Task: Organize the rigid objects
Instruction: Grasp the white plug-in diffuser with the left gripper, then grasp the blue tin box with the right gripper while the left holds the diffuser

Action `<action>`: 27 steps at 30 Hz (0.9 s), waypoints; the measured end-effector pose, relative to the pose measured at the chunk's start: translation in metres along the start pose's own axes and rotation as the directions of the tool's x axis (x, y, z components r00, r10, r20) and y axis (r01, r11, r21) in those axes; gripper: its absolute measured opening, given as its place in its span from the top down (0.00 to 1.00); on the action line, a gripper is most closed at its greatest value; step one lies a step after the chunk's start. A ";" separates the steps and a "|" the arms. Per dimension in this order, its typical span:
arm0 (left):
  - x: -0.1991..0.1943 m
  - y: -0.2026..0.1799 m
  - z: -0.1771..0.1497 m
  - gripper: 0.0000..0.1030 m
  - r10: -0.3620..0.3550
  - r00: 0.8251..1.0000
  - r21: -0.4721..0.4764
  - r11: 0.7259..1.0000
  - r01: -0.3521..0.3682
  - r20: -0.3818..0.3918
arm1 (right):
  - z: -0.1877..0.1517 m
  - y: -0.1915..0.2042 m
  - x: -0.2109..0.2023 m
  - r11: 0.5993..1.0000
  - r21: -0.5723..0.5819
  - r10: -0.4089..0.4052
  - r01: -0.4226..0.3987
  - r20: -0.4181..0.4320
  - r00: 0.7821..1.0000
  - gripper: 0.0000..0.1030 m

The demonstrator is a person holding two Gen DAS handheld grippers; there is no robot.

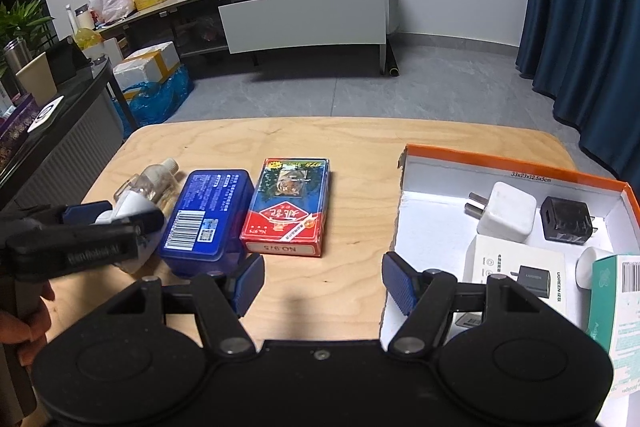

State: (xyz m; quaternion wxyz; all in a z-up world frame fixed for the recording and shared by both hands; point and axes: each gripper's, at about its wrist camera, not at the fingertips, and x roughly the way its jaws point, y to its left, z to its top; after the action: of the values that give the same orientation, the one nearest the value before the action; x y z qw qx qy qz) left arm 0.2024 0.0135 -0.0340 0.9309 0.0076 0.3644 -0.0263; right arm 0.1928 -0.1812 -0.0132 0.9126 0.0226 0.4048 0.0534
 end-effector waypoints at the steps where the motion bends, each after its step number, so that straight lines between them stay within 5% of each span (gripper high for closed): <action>1: 0.001 -0.001 -0.001 0.31 0.001 1.000 0.000 1.000 -0.001 -0.005 | 0.000 0.001 0.000 1.000 0.001 0.002 -0.002 0.001 1.000 0.23; 8: -0.001 -0.013 -0.004 0.32 0.006 1.000 0.056 0.998 -0.007 0.011 | -0.003 0.010 -0.001 1.000 -0.023 0.011 -0.011 -0.011 1.000 0.23; 21: -0.063 0.014 -0.014 0.32 0.024 0.996 -0.058 0.998 -0.020 0.081 | -0.002 0.058 0.011 0.992 -0.064 0.101 -0.105 -0.056 0.993 0.25; 27: -0.072 0.028 -0.018 0.32 0.045 0.995 -0.093 0.995 -0.037 0.087 | 0.008 0.080 0.041 0.995 -0.061 0.068 -0.074 -0.097 0.993 0.26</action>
State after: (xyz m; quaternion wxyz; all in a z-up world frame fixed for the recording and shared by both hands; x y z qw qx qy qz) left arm 0.1389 0.0449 0.0016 0.9459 -0.0285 0.3230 0.0092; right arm 0.2202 -0.0965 -0.0313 0.8901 0.0049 0.4447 0.0999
